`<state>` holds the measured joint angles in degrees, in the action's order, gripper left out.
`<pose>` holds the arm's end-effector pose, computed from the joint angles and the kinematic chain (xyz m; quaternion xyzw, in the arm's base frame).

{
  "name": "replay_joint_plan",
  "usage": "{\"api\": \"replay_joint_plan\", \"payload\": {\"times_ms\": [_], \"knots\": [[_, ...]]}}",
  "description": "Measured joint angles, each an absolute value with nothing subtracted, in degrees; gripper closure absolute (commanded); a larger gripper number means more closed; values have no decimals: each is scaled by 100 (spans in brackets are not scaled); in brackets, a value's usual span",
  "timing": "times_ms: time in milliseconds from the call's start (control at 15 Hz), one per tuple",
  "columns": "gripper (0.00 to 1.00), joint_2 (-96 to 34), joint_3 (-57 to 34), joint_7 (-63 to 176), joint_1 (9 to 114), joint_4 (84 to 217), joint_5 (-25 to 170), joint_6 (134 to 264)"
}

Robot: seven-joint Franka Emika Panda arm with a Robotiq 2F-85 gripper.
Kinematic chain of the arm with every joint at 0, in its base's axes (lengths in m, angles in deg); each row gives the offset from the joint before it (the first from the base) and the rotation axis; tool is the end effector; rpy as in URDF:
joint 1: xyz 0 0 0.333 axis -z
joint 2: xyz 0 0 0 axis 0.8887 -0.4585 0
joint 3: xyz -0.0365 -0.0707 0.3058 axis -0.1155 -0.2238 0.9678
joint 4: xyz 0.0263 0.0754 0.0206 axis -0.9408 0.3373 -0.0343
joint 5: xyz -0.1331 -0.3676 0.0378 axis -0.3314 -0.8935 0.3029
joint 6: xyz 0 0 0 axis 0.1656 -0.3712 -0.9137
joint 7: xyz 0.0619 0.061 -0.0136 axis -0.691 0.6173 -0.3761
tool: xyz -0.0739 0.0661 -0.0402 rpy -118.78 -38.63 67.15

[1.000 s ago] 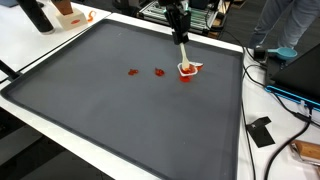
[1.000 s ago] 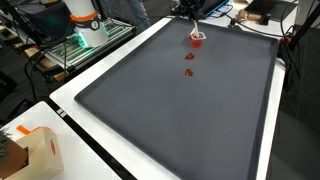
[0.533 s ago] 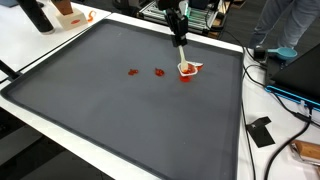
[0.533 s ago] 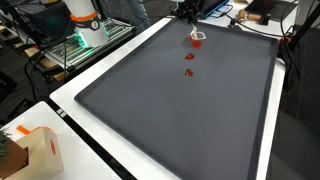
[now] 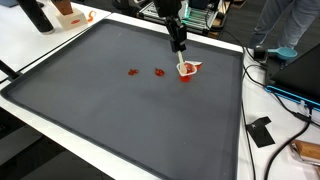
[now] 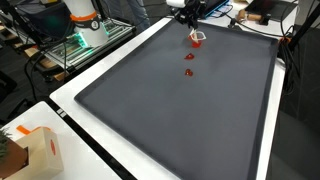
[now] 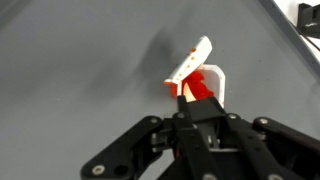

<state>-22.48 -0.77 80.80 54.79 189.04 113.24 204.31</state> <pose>0.5114 0.1371 0.2942 -0.9076 0.3590 0.0736 0.2047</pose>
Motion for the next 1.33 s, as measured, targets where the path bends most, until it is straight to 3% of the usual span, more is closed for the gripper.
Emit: {"api": "replay_joint_plan", "payload": {"times_ms": [1333], "knots": [[94, -2548, 10, 5821, 5636, 18875, 12557, 20531]]}}
